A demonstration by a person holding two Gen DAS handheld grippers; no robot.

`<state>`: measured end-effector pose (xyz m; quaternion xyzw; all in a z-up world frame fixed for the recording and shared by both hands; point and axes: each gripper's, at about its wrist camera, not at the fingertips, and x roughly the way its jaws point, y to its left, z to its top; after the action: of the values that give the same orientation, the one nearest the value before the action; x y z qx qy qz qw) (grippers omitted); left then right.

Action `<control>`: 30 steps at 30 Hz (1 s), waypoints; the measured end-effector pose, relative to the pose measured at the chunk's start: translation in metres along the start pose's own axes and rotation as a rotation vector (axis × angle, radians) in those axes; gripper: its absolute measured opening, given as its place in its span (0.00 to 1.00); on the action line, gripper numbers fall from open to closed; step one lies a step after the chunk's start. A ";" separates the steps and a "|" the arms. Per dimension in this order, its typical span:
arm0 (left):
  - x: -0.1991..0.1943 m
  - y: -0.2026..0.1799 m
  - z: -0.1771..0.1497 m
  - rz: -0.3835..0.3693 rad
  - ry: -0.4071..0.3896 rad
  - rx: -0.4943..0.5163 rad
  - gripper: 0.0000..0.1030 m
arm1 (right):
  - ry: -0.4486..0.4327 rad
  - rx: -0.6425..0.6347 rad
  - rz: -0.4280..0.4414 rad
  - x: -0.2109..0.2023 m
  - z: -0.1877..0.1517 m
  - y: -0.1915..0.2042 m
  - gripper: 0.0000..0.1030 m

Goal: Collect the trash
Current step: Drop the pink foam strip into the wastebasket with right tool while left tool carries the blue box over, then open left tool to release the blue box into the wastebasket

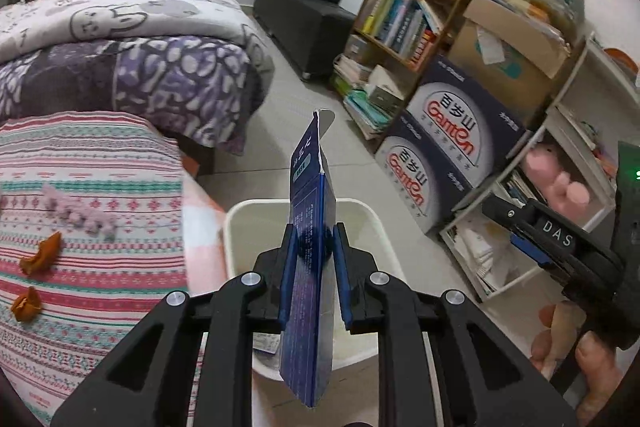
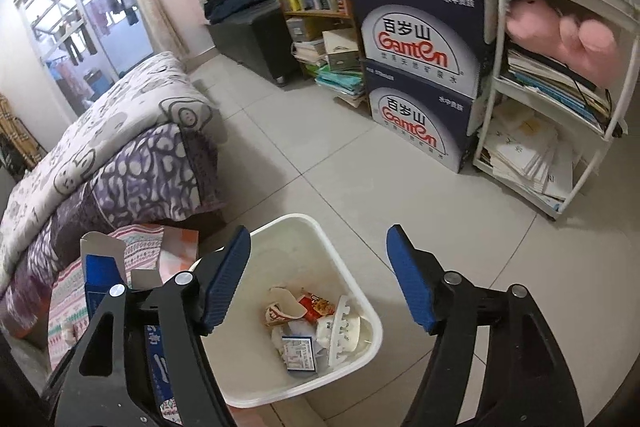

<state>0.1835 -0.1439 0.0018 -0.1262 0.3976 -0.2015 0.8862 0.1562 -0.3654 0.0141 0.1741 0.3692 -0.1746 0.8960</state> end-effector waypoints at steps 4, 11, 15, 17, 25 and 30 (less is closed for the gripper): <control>0.007 -0.010 0.003 -0.031 0.008 -0.002 0.19 | 0.001 0.011 -0.011 0.000 0.001 -0.007 0.69; 0.013 -0.017 0.006 -0.118 0.015 -0.030 0.54 | -0.011 0.023 -0.041 -0.002 0.002 -0.017 0.82; 0.008 -0.020 0.007 -0.104 0.000 -0.007 0.54 | -0.025 0.024 -0.050 -0.004 0.001 -0.018 0.86; 0.006 -0.017 0.007 -0.100 0.003 -0.013 0.55 | -0.026 0.025 -0.048 -0.005 0.001 -0.017 0.87; -0.004 0.007 0.002 0.015 0.017 -0.006 0.61 | 0.005 -0.005 -0.031 -0.004 -0.011 0.004 0.91; -0.005 0.032 -0.002 0.140 0.065 0.034 0.68 | 0.047 -0.065 -0.022 0.000 -0.024 0.029 0.92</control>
<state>0.1870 -0.1137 -0.0086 -0.0764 0.4303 -0.1500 0.8868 0.1547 -0.3300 0.0034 0.1448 0.3976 -0.1681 0.8904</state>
